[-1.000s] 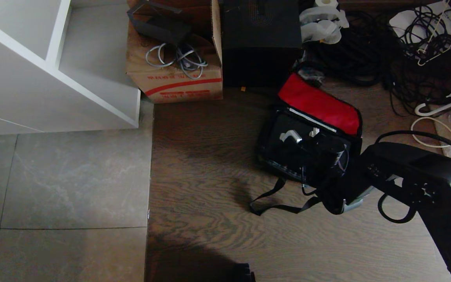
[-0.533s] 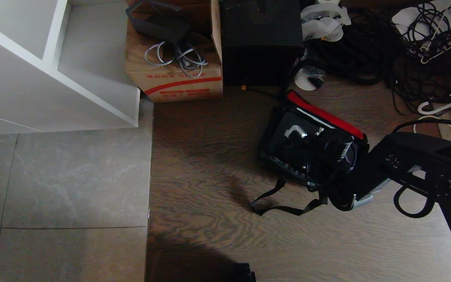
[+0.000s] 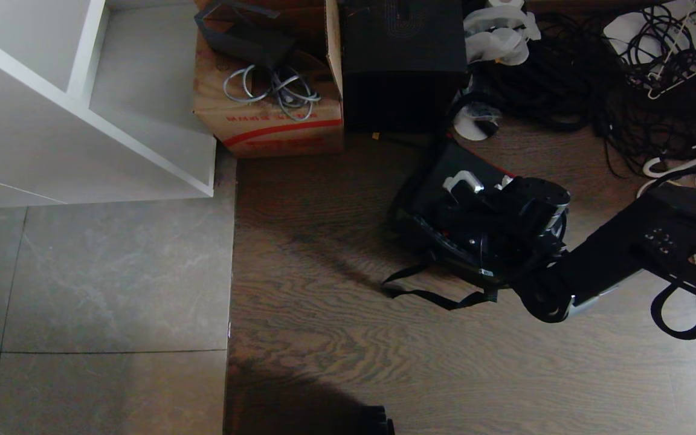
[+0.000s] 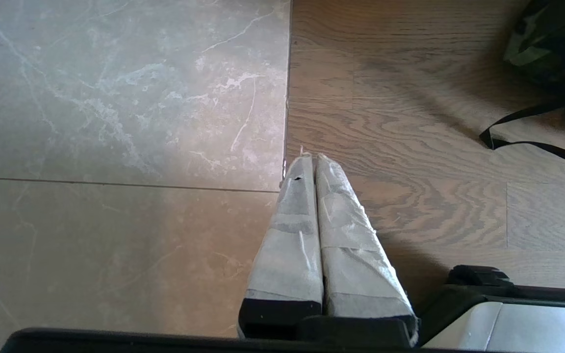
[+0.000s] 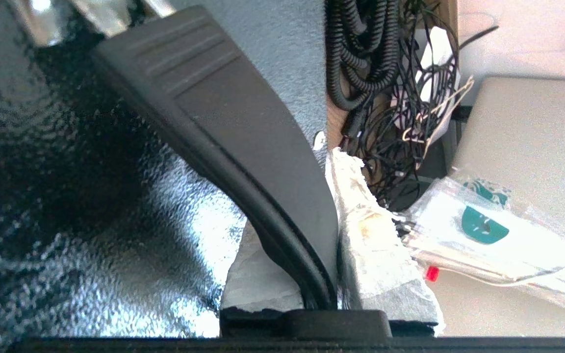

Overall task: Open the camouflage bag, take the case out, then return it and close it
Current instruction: Grip the handle

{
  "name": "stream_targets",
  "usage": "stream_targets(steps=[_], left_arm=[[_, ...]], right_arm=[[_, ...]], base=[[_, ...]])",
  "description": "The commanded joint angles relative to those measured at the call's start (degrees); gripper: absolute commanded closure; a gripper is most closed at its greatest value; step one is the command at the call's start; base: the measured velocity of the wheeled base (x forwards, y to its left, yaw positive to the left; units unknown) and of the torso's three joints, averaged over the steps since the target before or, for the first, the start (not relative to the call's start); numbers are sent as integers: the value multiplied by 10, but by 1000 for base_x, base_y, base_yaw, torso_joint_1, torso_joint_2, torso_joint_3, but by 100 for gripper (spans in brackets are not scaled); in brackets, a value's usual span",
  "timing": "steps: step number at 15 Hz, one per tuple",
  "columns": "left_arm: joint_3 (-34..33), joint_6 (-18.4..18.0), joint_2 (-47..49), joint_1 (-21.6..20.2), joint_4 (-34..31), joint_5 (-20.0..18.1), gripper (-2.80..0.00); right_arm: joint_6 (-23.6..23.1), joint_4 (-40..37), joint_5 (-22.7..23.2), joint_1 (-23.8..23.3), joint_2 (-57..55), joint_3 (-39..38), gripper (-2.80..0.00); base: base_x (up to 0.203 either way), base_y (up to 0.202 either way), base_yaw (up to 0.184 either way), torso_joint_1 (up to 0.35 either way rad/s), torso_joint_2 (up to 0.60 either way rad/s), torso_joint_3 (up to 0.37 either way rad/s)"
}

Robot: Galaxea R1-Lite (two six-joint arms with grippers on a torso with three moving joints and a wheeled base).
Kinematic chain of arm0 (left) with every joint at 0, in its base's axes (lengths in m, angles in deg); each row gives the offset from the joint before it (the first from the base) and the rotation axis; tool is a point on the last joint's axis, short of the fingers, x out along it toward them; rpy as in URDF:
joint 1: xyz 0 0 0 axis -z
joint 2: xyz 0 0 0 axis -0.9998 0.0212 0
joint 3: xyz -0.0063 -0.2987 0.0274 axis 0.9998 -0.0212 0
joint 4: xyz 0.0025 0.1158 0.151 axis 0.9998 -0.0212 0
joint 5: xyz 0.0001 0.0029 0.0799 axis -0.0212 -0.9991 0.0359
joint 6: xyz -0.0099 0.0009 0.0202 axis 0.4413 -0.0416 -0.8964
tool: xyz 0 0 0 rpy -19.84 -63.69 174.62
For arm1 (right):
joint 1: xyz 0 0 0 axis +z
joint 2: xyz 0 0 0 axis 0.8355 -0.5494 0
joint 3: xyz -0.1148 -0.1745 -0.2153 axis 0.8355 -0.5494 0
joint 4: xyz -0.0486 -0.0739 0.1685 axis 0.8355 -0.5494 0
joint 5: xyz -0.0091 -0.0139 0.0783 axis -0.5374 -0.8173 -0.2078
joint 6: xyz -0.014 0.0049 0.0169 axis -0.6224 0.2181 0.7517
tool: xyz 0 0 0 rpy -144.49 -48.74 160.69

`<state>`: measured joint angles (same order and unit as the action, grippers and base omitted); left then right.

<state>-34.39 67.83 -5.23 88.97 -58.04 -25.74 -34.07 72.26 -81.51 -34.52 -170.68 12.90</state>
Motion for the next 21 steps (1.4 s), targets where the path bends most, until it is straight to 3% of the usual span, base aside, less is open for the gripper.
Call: stream_targets(steps=[1,8,13,21], left_arm=[[0,1,0,0,0,0,0],[-1,1,0,0,0,0,0],[0,1,0,0,0,0,0],[0,1,0,0,0,0,0]], right_arm=[[-5,6,-2,0,23,-4,0],[0,-15,2,0,43,-39,0],[47,-20,-28,-1,40,-48,0],[90,-47,-31,-2,44,-48,0]], base=[[0,0,0,0,0,0],[0,0,0,0,0,0],[0,0,0,0,0,0],[0,0,0,0,0,0]])
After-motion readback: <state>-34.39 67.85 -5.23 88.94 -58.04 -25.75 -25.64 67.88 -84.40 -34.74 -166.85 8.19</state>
